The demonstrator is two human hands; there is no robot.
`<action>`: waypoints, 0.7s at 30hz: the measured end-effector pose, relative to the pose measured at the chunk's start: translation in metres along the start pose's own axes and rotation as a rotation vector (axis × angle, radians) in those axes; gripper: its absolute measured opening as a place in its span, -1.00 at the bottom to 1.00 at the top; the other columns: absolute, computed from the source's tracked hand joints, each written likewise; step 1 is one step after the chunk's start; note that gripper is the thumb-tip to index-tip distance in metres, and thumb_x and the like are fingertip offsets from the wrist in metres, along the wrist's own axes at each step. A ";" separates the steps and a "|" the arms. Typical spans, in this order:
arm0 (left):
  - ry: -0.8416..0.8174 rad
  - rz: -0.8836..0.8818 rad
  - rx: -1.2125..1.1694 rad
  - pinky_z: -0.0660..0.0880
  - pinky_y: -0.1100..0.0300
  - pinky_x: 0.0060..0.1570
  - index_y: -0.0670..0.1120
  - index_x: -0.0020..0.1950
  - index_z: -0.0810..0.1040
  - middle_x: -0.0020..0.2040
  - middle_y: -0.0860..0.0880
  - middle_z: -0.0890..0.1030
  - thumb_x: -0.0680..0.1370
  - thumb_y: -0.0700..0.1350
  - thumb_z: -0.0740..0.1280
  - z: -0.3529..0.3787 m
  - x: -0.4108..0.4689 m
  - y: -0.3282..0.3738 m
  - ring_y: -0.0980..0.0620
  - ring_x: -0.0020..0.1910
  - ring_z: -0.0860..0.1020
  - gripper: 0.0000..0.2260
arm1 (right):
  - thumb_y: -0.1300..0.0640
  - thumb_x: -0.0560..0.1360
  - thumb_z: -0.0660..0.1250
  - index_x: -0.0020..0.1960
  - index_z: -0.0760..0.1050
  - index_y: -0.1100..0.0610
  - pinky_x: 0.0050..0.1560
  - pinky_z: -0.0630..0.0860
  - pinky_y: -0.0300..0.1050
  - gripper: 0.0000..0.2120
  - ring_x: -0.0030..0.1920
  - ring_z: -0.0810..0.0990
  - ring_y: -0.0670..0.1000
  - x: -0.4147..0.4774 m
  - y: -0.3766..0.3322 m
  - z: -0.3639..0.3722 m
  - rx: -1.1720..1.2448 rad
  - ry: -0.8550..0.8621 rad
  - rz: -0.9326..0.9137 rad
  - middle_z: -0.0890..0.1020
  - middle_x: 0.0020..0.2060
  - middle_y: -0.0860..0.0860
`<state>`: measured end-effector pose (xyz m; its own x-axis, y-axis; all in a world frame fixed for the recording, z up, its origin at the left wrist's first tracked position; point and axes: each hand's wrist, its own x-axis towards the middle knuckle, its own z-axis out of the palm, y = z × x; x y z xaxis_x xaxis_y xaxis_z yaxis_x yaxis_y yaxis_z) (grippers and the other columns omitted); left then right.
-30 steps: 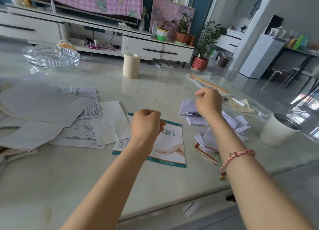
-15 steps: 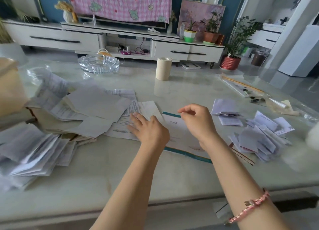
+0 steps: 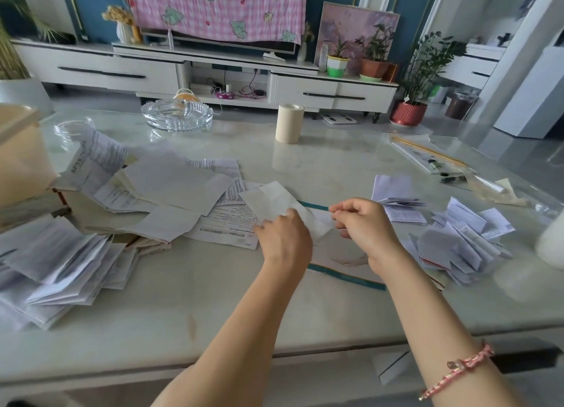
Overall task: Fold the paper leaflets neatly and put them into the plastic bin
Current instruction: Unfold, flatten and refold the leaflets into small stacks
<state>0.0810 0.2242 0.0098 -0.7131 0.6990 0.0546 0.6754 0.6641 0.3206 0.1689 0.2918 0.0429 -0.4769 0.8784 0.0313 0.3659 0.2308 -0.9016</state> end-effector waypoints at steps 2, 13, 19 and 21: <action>-0.062 0.032 0.068 0.29 -0.04 0.16 -0.08 0.28 0.30 0.20 -0.18 0.50 0.60 0.10 0.10 0.003 -0.003 0.006 -0.22 0.18 0.43 -0.66 | 0.31 0.49 0.22 -0.25 0.54 0.01 0.09 0.52 0.00 -0.74 -0.10 0.54 0.02 0.001 0.001 -0.006 0.008 0.007 0.026 0.60 -0.21 -0.03; 0.019 0.194 0.040 0.11 0.24 -0.46 -0.09 -0.05 0.41 -0.06 -0.10 0.58 0.57 -0.28 0.14 0.000 -0.019 0.029 -0.11 -0.11 0.53 -0.88 | 0.34 0.52 0.20 -0.13 0.53 0.15 -0.25 0.46 -0.24 -0.83 -0.28 0.49 -0.04 0.001 0.004 -0.020 0.106 0.012 0.092 0.57 -0.25 0.04; 0.174 -0.033 -0.793 0.18 0.18 -0.43 -0.15 -0.30 0.33 -0.37 -0.03 0.37 0.57 -0.20 0.10 -0.037 -0.024 0.024 0.00 -0.38 0.30 -0.77 | 0.21 0.51 0.27 0.18 0.48 0.14 0.08 0.48 -0.09 -0.76 0.00 0.54 0.02 0.004 0.006 -0.028 0.150 0.017 0.127 0.58 0.05 0.06; 0.079 -0.117 -1.181 0.26 0.27 -0.39 -0.12 -0.30 0.35 -0.37 -0.03 0.35 0.51 -0.17 0.18 -0.048 -0.030 0.018 0.03 -0.36 0.30 -0.81 | 0.03 0.54 0.27 0.22 0.49 0.11 0.16 0.47 -0.06 -0.71 0.07 0.56 0.01 0.000 0.004 -0.028 0.260 -0.202 0.168 0.60 0.08 0.03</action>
<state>0.1057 0.2022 0.0590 -0.7963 0.6048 0.0117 0.0437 0.0382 0.9983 0.1930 0.3041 0.0516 -0.5851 0.7886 -0.1893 0.2501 -0.0466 -0.9671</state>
